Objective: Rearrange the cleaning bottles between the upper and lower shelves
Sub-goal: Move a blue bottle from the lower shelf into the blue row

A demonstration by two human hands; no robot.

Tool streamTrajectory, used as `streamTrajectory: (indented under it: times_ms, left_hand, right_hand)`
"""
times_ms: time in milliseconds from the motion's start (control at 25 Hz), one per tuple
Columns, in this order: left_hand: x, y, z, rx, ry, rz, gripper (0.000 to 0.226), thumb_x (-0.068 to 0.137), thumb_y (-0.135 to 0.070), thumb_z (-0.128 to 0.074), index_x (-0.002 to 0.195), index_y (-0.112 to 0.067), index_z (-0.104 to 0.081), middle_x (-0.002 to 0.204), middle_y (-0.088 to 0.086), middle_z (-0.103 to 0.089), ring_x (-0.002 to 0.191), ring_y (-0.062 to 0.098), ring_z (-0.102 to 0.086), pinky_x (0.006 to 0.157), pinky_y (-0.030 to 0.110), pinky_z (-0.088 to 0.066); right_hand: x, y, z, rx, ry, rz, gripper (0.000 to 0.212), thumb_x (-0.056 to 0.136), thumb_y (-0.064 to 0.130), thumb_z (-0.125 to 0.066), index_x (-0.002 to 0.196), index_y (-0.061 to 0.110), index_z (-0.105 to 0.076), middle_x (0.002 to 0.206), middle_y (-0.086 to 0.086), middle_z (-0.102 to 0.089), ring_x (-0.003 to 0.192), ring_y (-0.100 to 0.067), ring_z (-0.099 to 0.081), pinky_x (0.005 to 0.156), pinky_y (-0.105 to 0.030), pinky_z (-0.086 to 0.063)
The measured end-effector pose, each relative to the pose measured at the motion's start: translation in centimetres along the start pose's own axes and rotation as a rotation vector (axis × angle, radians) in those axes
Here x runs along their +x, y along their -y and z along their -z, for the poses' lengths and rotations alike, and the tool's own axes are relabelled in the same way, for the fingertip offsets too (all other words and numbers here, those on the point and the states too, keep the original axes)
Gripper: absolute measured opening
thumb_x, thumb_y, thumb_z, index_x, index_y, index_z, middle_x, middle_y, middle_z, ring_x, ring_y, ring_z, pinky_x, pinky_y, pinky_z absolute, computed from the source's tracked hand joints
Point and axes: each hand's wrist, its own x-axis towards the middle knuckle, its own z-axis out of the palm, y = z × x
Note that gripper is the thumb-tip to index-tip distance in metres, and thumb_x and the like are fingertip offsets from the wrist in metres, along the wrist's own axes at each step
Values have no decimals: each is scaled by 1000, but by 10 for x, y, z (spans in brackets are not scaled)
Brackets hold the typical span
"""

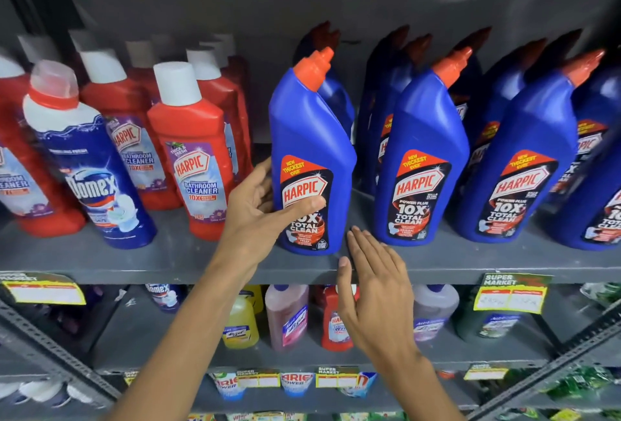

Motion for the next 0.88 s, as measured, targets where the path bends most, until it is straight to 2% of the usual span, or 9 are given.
streamTrajectory:
  times_ms: [200, 520, 880]
  left_hand:
    - [13, 11, -9, 16, 0, -22, 78, 71, -25, -102, 141, -30, -68, 128, -4, -84, 116, 15, -81, 88, 22, -66]
    - [15, 14, -6, 71, 15, -29, 74, 75, -28, -101, 141, -35, -68, 128, -7, -83, 118, 14, -80, 89, 24, -67]
    - [11, 14, -7, 82, -17, -49, 74, 76, -23, -100, 142, -32, -67, 126, -9, -83, 115, 12, -81, 85, 19, -66]
  right_hand:
    - [0, 1, -1, 9, 0, -19, 54, 108, 37, -41, 146, 10, -68, 152, -5, -69, 144, -21, -64, 125, -41, -44]
    - [-1, 1, -1, 5, -5, -29, 55, 107, 39, -42, 146, 11, -69, 151, -4, -70, 143, -20, -65, 126, -36, -39]
    - [-1, 0, -4, 16, -39, -17, 53, 106, 37, -45, 144, 10, -71, 150, -5, -71, 141, -21, -67, 123, -42, -47]
